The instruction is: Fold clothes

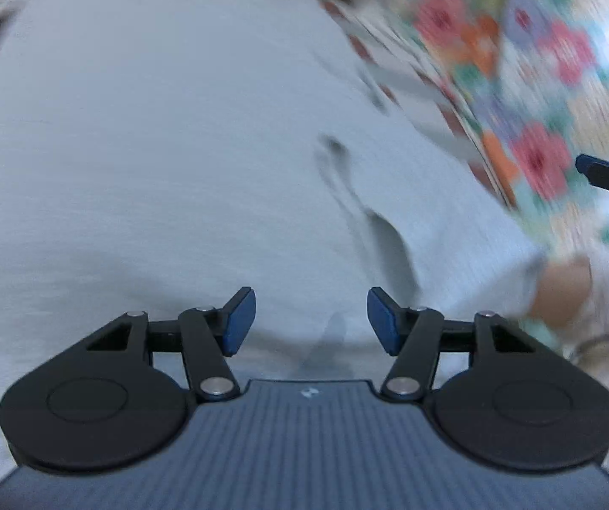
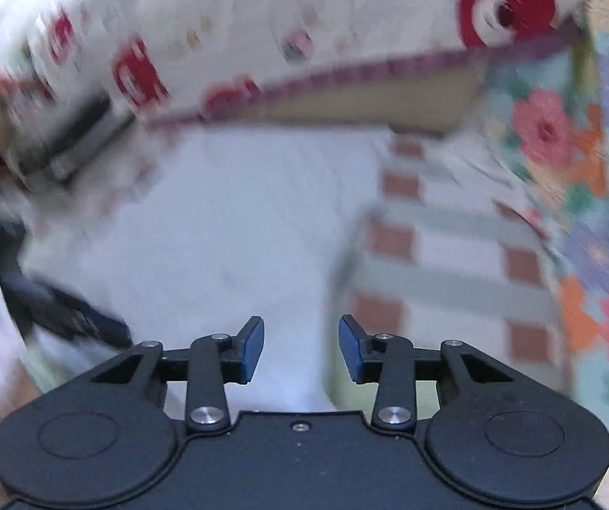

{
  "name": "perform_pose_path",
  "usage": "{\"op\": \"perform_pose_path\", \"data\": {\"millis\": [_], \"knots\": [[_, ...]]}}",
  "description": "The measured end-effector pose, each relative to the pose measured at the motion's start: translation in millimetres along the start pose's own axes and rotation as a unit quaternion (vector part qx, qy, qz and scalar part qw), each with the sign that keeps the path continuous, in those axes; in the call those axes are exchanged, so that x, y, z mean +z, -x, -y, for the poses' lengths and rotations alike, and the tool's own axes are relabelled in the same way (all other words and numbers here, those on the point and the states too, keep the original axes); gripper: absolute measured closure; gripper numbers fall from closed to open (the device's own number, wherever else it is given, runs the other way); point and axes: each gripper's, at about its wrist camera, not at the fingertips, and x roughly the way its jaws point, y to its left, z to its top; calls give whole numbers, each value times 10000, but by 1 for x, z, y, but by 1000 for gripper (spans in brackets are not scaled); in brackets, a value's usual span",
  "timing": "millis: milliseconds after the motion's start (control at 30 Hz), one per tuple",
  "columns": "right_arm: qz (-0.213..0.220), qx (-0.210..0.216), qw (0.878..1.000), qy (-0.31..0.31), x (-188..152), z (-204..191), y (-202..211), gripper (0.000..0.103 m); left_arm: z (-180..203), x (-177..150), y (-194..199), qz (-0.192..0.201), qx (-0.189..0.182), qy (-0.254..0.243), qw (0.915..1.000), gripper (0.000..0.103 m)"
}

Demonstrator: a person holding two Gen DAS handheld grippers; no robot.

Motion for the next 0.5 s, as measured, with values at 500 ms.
{"op": "perform_pose_path", "data": {"millis": [500], "knots": [[-721, 2092, 9697, 1038, 54, -124, -224, 59, -138, -108, 139, 2333, 750, 3358, 9095, 37]]}}
